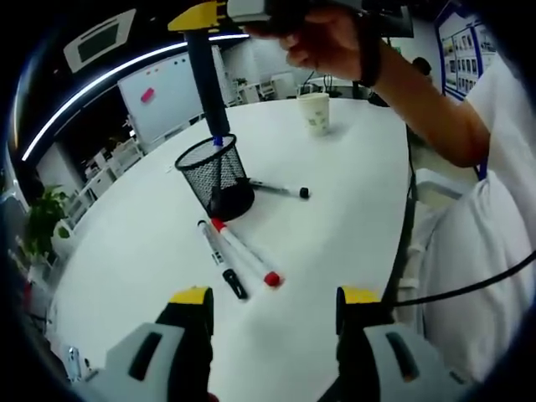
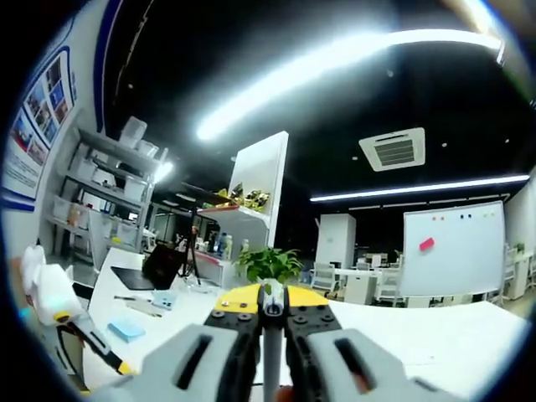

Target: Place the scattered laser pointers and whiteboard markers into the pen holder and stack the scattered paper cups together

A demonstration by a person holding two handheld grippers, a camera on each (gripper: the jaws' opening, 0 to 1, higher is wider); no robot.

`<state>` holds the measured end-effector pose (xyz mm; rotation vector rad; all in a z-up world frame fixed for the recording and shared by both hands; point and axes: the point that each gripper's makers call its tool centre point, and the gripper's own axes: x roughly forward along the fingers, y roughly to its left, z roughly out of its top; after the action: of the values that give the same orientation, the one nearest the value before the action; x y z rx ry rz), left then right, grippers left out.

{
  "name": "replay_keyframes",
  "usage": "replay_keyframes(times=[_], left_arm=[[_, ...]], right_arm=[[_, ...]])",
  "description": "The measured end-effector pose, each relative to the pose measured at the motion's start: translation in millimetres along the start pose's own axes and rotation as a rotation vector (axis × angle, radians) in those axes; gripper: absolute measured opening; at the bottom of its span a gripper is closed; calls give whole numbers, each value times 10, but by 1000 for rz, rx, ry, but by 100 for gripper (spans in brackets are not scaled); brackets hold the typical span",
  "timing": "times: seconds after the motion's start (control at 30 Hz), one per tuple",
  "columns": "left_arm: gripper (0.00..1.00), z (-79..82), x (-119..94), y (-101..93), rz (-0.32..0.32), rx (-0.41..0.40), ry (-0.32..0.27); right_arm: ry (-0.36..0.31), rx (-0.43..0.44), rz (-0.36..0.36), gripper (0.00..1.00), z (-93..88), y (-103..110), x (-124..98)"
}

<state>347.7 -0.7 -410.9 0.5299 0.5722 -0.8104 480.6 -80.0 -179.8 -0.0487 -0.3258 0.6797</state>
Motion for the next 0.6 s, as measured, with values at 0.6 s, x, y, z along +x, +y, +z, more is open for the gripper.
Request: replay_keyframes(times=[0.6], left_arm=[[60,6,-17,26,8,-1,-2]], right_arm=[[39,4,2,10,-153,6,16]])
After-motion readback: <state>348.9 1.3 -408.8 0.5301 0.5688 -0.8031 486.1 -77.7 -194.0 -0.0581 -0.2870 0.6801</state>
